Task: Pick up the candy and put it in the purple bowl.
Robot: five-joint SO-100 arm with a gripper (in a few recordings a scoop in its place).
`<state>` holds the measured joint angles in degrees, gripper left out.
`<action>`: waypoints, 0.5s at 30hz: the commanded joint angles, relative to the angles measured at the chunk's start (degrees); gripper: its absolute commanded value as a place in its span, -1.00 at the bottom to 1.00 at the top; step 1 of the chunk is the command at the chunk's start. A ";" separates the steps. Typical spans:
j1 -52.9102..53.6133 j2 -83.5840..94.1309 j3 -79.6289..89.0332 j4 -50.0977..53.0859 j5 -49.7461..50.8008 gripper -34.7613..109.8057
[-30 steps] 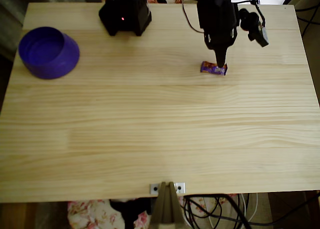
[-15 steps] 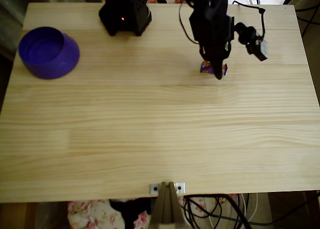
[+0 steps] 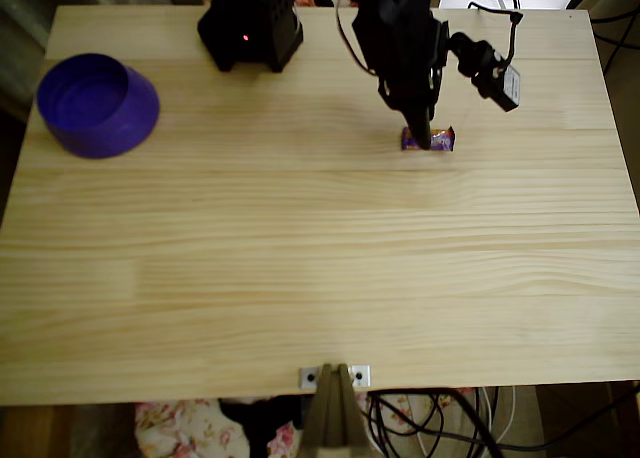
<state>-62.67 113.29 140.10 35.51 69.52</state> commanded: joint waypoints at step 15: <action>-2.90 -0.26 -0.09 -6.15 1.67 -0.06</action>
<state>-65.48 112.85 141.15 31.99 70.66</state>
